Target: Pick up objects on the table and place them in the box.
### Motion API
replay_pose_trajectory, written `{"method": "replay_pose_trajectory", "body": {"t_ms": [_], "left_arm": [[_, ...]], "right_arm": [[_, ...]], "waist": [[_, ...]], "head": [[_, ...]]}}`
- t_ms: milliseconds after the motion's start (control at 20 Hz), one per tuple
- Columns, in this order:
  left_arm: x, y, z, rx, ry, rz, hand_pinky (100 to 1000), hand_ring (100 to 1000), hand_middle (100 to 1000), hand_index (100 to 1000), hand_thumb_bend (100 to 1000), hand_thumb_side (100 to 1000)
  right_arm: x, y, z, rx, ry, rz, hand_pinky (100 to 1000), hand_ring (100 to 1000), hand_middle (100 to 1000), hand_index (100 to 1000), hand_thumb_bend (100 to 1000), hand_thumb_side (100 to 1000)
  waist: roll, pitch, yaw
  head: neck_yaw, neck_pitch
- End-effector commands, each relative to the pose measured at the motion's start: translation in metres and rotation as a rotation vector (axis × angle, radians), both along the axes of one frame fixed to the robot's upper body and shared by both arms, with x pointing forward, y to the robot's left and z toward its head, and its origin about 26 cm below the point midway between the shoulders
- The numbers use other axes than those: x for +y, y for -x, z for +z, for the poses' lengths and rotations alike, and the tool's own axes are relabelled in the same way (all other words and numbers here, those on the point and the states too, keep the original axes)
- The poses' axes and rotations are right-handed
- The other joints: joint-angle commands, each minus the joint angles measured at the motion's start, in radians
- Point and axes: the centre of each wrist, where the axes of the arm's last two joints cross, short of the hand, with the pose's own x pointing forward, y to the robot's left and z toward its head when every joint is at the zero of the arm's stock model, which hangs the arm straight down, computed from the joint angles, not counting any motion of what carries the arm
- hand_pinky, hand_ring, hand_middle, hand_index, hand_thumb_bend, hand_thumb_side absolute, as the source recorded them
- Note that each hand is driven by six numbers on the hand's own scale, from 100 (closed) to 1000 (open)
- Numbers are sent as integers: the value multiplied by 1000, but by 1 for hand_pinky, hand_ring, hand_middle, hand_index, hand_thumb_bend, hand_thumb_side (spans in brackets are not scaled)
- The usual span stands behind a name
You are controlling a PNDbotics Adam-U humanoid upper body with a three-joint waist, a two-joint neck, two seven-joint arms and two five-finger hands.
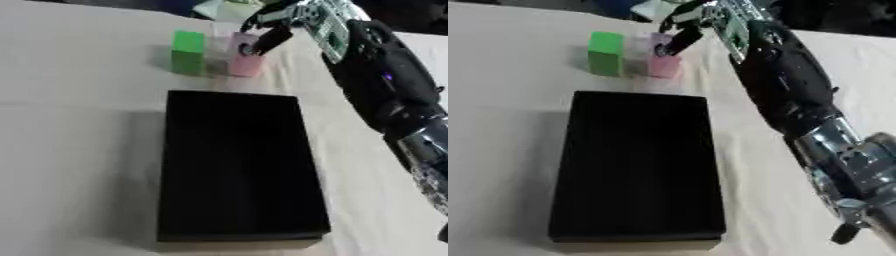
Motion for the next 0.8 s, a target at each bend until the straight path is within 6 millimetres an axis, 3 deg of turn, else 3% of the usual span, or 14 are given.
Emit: {"method": "replay_pose_trajectory", "body": {"t_ms": [50, 350, 800], "left_arm": [[4, 3, 8, -24, -34, 11, 778, 782, 816, 822, 177, 1000], [4, 3, 8, -21, -37, 13, 779, 782, 816, 822, 178, 1000], [4, 3, 9, -18, -41, 14, 779, 782, 816, 822, 178, 1000]], "right_arm": [[-10, 7, 23, -43, -9, -13, 977, 1000, 985, 1000, 107, 765], [-10, 11, 30, -60, -43, 4, 976, 1000, 981, 1000, 100, 796], [-6, 15, 35, -75, -48, 31, 981, 1000, 990, 1000, 188, 883]], "waist": [[7, -18, 0], [7, -18, -5], [5, -21, -8]], "head": [[3, -2], [5, 2], [6, 6]]}}
